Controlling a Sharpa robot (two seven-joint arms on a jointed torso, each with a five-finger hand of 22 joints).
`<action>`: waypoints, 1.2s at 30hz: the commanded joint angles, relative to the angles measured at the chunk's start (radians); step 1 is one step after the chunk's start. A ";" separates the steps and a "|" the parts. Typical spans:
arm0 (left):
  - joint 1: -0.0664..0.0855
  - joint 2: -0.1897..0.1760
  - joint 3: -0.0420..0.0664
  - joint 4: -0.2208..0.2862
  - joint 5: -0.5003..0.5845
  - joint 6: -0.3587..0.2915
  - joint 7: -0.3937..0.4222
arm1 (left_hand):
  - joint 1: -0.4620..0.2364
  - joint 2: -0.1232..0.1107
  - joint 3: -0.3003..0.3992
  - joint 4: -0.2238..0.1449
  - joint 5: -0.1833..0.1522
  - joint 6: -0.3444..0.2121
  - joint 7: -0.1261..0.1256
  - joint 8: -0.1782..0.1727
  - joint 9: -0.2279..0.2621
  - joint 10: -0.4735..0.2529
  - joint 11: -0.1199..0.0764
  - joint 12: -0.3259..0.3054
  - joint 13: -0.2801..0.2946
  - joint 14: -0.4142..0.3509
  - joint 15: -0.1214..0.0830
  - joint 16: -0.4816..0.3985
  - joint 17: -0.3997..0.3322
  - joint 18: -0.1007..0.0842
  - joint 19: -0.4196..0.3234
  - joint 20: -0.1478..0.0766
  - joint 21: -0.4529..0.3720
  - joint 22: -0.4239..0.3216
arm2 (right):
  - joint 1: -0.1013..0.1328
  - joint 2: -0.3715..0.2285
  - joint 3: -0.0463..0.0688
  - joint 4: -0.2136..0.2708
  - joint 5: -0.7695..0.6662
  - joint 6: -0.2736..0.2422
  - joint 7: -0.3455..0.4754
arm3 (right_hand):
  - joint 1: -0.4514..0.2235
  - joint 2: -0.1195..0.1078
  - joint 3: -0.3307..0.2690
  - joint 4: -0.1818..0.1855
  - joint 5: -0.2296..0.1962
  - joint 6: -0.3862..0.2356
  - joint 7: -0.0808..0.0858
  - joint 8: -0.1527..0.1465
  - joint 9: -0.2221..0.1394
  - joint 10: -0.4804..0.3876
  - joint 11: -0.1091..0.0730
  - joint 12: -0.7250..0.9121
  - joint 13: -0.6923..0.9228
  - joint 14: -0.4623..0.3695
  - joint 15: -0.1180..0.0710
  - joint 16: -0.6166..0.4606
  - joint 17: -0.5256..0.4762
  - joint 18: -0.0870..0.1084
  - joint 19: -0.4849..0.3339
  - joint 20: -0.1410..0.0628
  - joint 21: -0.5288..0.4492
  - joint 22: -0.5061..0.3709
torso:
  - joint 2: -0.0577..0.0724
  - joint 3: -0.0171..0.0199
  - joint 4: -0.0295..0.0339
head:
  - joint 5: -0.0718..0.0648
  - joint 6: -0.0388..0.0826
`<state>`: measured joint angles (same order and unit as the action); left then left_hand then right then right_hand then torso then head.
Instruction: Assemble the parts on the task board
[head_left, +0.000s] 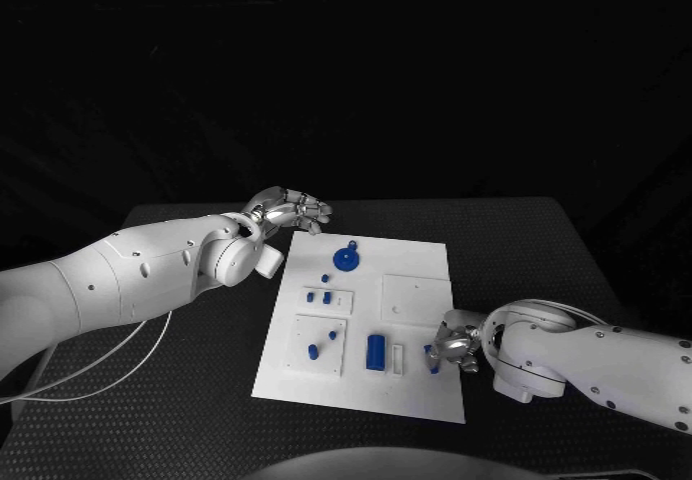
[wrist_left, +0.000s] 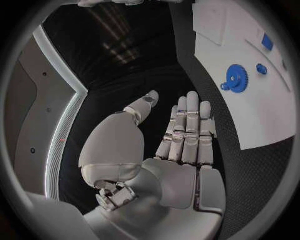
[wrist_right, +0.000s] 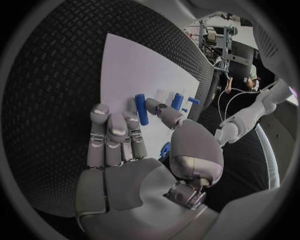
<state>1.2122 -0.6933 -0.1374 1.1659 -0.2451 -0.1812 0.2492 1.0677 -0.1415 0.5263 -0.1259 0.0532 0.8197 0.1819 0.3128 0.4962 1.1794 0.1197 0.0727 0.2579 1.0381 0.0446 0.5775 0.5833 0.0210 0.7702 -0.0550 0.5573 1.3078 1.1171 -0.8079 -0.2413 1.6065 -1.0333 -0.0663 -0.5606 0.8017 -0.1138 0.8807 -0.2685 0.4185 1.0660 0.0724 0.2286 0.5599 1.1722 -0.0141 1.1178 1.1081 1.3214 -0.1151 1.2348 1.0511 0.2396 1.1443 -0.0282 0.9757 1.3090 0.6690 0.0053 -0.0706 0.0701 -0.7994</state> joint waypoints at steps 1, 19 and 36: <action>0.001 0.002 0.001 0.002 -0.004 0.016 0.004 | -0.008 0.000 -0.001 0.007 0.002 -0.009 0.001 0.007 -0.002 -0.004 0.001 0.005 0.001 -0.001 0.004 -0.004 0.001 0.017 -0.002 0.005 -0.005 0.021 | -0.005 0.004 -0.006 0.008 0.149 -0.040 0.007 | 0.038 0.055 0.004 -0.010 0.006 -0.013 0.023 0.014 0.010 0.011 -0.001 -0.002 0.000 0.005 -0.003 0.003 -0.002 0.022 0.003 0.003 0.006 0.014 | 0.000 0.0001 0.0000 | 0.001 -0.002; 0.001 0.000 0.001 0.006 -0.009 0.021 0.002 | -0.007 -0.001 -0.001 0.007 0.002 -0.009 0.001 0.008 -0.002 -0.004 0.001 0.006 0.001 -0.001 0.004 -0.005 0.002 0.017 -0.003 0.005 -0.005 0.021 | -0.005 0.041 -0.006 0.003 0.253 -0.083 0.007 | 0.029 0.055 0.006 -0.012 0.011 -0.008 0.021 0.017 0.006 0.012 -0.004 -0.002 0.000 0.005 -0.005 0.002 -0.004 0.022 0.005 0.001 0.006 0.012 | 0.000 -0.0001 0.0000 | -0.001 -0.004; 0.002 -0.001 0.001 0.007 -0.011 0.024 -0.001 | -0.007 -0.001 -0.002 0.008 0.002 -0.009 0.001 0.008 -0.002 -0.004 0.001 0.005 0.001 -0.001 0.005 -0.006 0.004 0.017 -0.003 0.005 -0.005 0.021 | -0.005 0.087 -0.006 -0.041 0.253 -0.067 0.003 | 0.024 0.056 0.002 -0.011 0.008 -0.009 0.020 0.017 0.005 0.011 -0.004 -0.003 0.000 0.005 -0.006 0.001 -0.005 0.022 0.005 0.001 0.005 0.011 | 0.001 -0.0002 0.0015 | 0.003 -0.005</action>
<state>1.2122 -0.6947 -0.1374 1.1704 -0.2503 -0.1720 0.2445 1.0678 -0.1415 0.5236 -0.1232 0.0532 0.8198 0.1820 0.3166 0.4955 1.1794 0.1197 0.0727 0.2575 1.0381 0.0446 0.5775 0.5858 0.0209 0.7702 -0.0551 0.5573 1.3074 1.1134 -0.7230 -0.2459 1.5698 -0.7844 -0.1516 -0.5557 0.8133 -0.0836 0.8843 -0.2792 0.4263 1.0509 0.0929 0.2434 0.5597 1.1743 -0.0127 1.1178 1.1078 1.3254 -0.1160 1.2347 1.0481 0.2404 1.1412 -0.0251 0.9756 1.3089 0.6693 0.0053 -0.0695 0.0717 -0.8038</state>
